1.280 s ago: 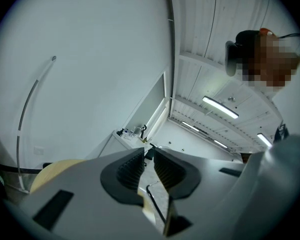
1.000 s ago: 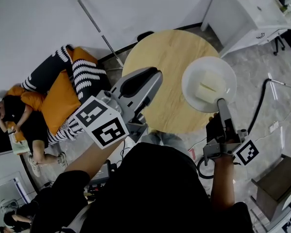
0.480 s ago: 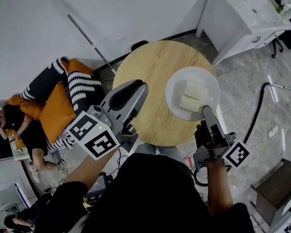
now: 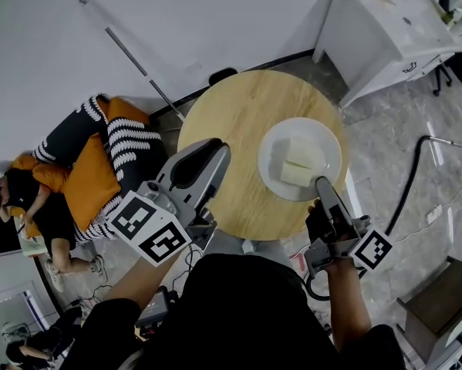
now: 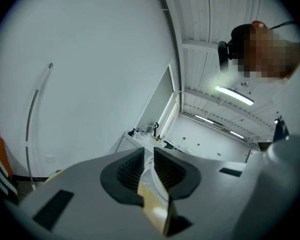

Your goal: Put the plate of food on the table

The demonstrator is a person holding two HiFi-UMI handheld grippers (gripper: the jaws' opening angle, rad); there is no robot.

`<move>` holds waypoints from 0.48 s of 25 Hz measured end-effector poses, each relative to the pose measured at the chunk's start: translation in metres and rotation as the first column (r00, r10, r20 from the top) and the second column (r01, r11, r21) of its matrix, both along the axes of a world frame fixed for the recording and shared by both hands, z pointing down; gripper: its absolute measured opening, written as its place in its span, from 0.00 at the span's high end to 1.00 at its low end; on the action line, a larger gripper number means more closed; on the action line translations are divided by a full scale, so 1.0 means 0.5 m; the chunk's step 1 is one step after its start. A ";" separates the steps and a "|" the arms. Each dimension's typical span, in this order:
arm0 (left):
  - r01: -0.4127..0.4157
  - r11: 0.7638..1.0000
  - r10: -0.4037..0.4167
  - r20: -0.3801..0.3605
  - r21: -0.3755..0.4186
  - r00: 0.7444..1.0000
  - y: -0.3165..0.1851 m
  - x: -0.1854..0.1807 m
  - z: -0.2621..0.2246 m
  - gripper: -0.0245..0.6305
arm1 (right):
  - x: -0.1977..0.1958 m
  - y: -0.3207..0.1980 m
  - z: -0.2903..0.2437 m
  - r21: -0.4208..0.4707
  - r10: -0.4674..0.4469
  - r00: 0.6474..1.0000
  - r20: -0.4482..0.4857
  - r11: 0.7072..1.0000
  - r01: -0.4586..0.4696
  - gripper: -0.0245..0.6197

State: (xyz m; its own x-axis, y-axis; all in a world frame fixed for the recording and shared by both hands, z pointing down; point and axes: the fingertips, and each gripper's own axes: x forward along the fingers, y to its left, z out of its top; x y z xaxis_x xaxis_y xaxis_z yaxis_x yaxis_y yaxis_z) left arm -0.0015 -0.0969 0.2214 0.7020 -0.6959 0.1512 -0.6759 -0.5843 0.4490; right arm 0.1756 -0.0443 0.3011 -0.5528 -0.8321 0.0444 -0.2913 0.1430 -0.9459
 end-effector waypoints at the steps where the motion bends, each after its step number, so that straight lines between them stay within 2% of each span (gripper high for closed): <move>1: 0.001 1.000 -0.001 0.003 -0.002 1.000 -0.019 -0.011 0.011 0.86 | -0.008 -0.017 0.009 -0.009 0.000 1.000 -0.008 1.000 -0.001 0.94; 6: -0.004 1.000 0.004 0.006 -0.021 1.000 -0.087 -0.087 0.059 0.86 | -0.077 -0.081 0.043 -0.045 0.009 1.000 -0.027 0.999 -0.010 0.94; 12: -0.008 1.000 0.008 0.023 -0.020 1.000 -0.071 -0.081 0.075 0.86 | -0.068 -0.071 0.064 -0.069 0.020 1.000 -0.021 0.997 -0.021 0.94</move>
State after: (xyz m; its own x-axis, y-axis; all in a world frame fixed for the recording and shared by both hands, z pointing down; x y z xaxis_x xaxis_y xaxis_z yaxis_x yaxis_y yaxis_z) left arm -0.0422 -0.1323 0.2590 0.7038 -0.6869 0.1814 -0.6816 -0.5810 0.4448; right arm 0.1413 -0.0799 0.3328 -0.5340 -0.8378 0.1133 -0.3132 0.0715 -0.9470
